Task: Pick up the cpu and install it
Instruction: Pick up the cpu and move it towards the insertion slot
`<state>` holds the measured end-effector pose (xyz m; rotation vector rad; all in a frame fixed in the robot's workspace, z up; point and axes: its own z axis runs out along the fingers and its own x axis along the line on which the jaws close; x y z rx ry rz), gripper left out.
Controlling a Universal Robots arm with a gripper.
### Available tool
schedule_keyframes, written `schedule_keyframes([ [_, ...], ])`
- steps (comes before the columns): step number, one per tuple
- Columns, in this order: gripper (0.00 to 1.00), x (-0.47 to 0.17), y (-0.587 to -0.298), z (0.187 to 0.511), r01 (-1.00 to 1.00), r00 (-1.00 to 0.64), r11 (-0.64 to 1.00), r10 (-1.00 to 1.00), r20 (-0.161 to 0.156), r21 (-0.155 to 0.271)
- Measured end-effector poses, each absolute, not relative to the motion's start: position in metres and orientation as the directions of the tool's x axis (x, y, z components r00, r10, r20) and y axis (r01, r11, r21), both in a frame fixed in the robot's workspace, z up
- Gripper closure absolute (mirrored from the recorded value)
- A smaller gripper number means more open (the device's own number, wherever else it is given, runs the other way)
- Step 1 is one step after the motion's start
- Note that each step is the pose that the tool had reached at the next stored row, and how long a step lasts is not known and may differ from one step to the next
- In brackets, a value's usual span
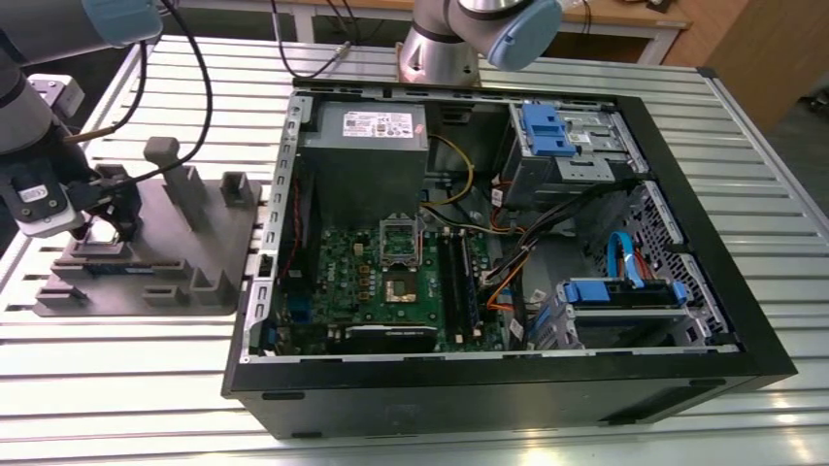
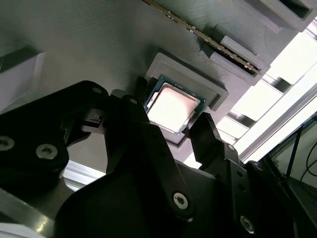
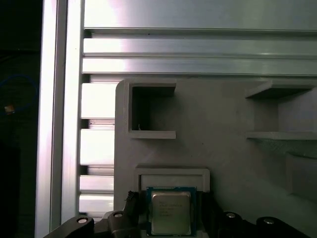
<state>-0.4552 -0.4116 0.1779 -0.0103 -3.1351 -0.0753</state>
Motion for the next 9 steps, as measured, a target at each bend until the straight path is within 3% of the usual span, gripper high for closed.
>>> schedule_keyframes([
  [9,0.39,-0.4551,-0.4103,0.1781,0.007,-1.000,0.999,0.006,0.006,0.049],
])
